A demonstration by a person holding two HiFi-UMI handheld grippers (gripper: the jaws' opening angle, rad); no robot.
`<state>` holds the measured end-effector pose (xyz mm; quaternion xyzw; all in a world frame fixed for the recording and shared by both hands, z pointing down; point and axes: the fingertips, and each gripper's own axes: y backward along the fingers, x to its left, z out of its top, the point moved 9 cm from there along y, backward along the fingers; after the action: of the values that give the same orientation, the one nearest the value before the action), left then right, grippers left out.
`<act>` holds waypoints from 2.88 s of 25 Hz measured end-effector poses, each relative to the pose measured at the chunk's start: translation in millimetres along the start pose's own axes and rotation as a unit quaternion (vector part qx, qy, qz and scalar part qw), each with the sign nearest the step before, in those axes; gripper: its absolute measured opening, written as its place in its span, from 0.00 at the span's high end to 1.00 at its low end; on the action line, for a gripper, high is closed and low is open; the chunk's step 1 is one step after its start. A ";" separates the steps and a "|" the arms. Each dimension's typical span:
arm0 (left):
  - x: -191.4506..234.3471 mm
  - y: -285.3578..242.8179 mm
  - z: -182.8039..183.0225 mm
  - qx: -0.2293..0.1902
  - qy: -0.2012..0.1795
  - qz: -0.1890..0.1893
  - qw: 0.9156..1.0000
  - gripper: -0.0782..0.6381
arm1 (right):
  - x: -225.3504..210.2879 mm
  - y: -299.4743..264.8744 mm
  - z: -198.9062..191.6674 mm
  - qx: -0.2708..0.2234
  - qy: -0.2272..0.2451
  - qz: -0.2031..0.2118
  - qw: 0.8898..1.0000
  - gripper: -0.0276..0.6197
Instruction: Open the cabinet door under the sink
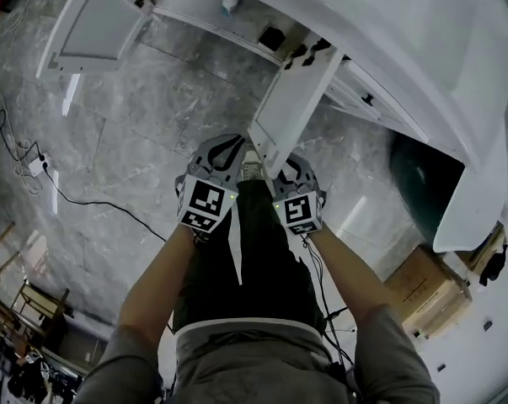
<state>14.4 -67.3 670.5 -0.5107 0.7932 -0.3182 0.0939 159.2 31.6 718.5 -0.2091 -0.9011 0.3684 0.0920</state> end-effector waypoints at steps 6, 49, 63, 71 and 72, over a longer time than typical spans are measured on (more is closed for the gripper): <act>-10.0 -17.9 16.5 0.009 -0.030 -0.037 0.999 0.85 | 6.2 1.0 0.4 0.001 -0.025 -0.024 0.999 0.87; 3.1 207.5 191.2 -0.087 -0.039 0.091 0.991 0.85 | -7.2 174.0 292.5 -0.133 -0.092 -0.021 0.987 0.87; 6.0 308.5 305.5 -0.205 -0.092 0.150 0.963 0.85 | -17.0 262.3 427.0 -0.259 -0.112 0.017 0.959 0.89; -14.2 369.1 350.9 -0.276 -0.118 0.165 0.939 0.85 | -3.4 323.3 476.8 -0.335 -0.041 0.043 0.940 0.90; -16.8 376.5 356.1 -0.284 -0.118 0.166 0.937 0.85 | -1.4 330.6 482.2 -0.343 -0.032 0.043 0.938 0.90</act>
<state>-91.7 -94.3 163.7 -0.4108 0.9073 0.0029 0.0896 108.4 -58.7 143.1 -0.2543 -0.9655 0.0469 -0.0299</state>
